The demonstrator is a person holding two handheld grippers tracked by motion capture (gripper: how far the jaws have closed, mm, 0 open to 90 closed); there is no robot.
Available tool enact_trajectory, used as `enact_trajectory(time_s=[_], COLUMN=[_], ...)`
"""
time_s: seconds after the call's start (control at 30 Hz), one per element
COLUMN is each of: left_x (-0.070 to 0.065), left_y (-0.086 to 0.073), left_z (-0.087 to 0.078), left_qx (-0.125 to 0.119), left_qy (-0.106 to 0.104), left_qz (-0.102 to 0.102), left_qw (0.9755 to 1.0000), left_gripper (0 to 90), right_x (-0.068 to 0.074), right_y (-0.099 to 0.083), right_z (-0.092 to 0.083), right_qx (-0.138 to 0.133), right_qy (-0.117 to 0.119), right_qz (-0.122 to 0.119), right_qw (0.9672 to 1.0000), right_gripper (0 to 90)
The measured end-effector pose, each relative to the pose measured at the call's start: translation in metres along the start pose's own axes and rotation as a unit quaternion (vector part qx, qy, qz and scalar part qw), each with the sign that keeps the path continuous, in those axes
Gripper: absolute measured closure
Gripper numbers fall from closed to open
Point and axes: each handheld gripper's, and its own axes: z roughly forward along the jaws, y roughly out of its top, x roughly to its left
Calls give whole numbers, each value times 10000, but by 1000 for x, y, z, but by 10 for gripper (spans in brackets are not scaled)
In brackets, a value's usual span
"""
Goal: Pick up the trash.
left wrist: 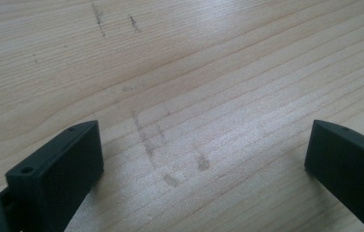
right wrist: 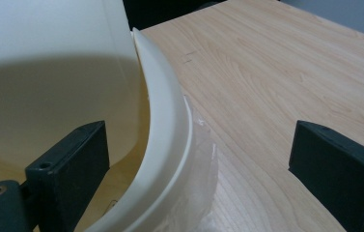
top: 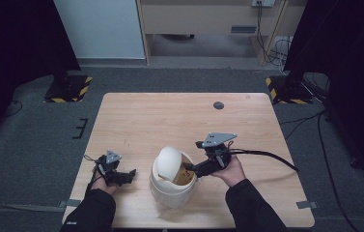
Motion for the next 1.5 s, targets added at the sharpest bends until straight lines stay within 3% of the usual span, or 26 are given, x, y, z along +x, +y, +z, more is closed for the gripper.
enact_trajectory(time_s=[0.47, 0.63, 0.87, 0.97, 1.23, 1.33, 1.5], left_x=[0, 0, 0, 0, 0, 0, 0], left_y=[0, 0, 0, 0, 0, 0, 0], left_z=[0, 0, 0, 0, 0, 0, 0], left_qx=[-6, -2, -1, -1, -2, -2, -6], left_qy=[1, 0, 0, 0, 0, 0, 1], left_qz=[-8, -1, 0, -1, -1, -2, -8], left_qw=[10000, 10000, 10000, 10000, 10000, 10000, 10000], left_gripper=[0, 0, 0, 0, 0, 0, 0], right_x=[-21, -36, -54, -58, -74, -80, -88], right_y=[-3, -12, -27, -30, -46, -54, -61], right_z=[-37, -54, -66, -68, -68, -62, -54], right_qx=[-343, -552, -574, -538, -533, -395, -183], right_qy=[-313, -646, -963, -1026, -1400, -1574, -1657], right_qz=[237, 451, 721, 755, 987, 1050, 1039], right_qw=[9986, 9954, 9911, 9904, 9838, 9811, 9805], right_gripper=[79, 89, 93, 96, 119, 146, 188])
